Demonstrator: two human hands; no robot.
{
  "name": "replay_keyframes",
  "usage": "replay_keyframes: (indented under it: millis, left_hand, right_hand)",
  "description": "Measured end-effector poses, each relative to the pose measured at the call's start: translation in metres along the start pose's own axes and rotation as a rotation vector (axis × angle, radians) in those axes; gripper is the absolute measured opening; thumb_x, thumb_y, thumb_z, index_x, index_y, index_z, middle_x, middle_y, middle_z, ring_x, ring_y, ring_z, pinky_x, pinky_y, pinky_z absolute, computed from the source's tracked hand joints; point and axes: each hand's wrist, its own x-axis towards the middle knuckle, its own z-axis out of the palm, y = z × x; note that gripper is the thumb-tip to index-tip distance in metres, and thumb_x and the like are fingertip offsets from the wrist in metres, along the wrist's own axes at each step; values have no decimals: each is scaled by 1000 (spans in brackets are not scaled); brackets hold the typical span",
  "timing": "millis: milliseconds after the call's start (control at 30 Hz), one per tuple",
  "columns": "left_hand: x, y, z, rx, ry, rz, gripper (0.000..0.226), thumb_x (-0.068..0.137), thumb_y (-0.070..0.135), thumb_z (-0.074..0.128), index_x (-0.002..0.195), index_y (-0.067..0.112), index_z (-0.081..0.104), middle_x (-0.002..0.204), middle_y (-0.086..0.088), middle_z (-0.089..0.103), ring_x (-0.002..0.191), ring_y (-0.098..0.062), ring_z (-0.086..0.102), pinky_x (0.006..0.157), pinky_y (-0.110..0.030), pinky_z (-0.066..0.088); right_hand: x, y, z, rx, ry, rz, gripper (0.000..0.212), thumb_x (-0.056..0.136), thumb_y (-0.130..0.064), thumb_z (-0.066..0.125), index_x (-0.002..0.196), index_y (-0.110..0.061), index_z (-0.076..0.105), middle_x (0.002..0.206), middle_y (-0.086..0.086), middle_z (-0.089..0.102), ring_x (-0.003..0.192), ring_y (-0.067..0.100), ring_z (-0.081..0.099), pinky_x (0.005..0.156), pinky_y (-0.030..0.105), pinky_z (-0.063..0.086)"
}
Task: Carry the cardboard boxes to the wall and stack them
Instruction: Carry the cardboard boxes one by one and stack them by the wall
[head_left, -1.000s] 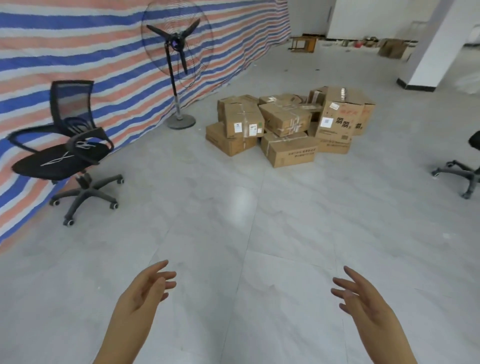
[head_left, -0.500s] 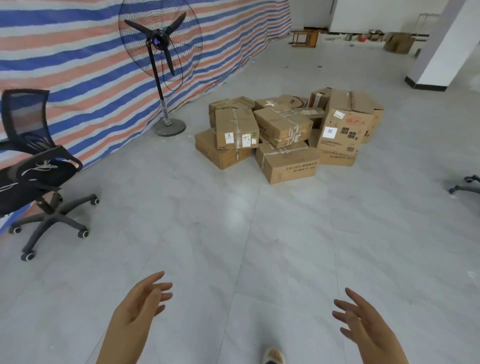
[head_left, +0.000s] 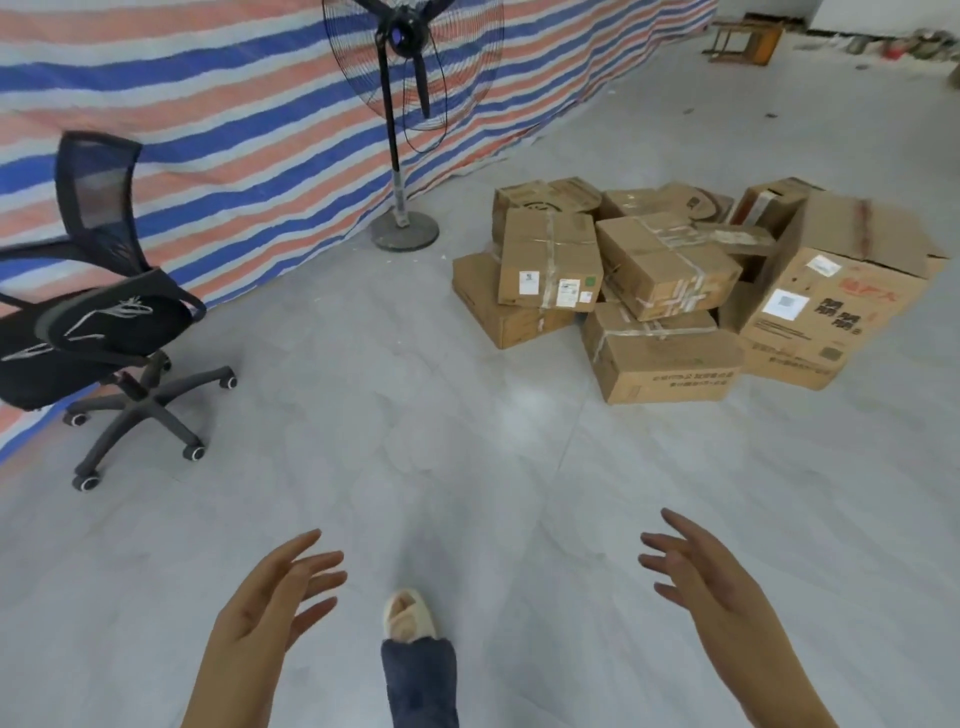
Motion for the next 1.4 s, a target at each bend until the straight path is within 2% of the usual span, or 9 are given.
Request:
replay_keyframes:
  millis: [67,133,500,600,667,800,1033,1267,1400]
  left_hand:
    - [50,6,-2,-17,28,-12,63,62,64,75,104,18,66,91,-5,74,90,-26,70,72,-25,58]
    - [106,20,-4,-22,33,3,15,94,24,55,102,19,66,91,-4,74,96,-30,68,72,-23,58]
    - [366,126,18,160,-44,169,26,98,16,43,109,29,63,99,7,72,91,-10,68,82,-30,56]
    - [412,120,39,158,-44,133,27,98,13,44,110,26,64,100,3,73,92,-14,69,84,-35,55]
    - [445,115,56,171,-40,105,27,98,10,44,109,24,64,99,1,73,91,-15,69,83,-37,54]
    - [516,118,91,168,-22,68,27,98,10,43,109,22,64,96,2,73,90,-16,69,79,-25,57]
    - [632,148,160,140,3,65,29,86,51,60,101,29,70,96,3,73,89,-14,69,76,-23,57]
    - [767,165,197,138,-43,-10,26,94,36,44,104,21,63,91,-2,73,96,-27,67,77,-26,56]
    - [874,191,215,188,-124,-1,76,56,83,49,103,25,61,95,-2,72,92,-23,67,83,-37,56]
  right_hand:
    - [44,-5,25,11,9,-13,27,89,-33,60,115,-39,56,104,-15,71,95,7,68,82,27,54]
    - [90,-15,48,24,23,-11,29,94,-16,54,113,-39,56,103,-7,72,94,6,68,81,25,55]
    - [299,-106,137,-24,49,-15,33,97,-12,47,112,-41,53,109,-9,67,94,-1,66,84,32,53]
    - [347,-107,146,33,35,41,28,84,-52,61,110,-43,54,108,-8,69,94,1,67,82,30,57]
    - [387,-105,147,44,38,70,81,45,-91,59,109,-43,55,101,-12,71,93,3,68,79,23,56]
    - [479,-118,146,71,43,100,96,31,-99,51,110,-43,55,101,-13,71,92,3,68,78,17,55]
    - [632,-164,150,66,19,115,94,35,-99,50,111,-43,56,100,-15,72,92,4,69,78,23,56]
    - [746,-170,187,87,43,198,98,31,-99,51,109,-40,55,106,-7,68,89,2,68,70,15,56]
    - [818,-176,220,110,138,232,98,30,-98,53,108,-39,55,107,-6,67,88,0,68,69,15,56]
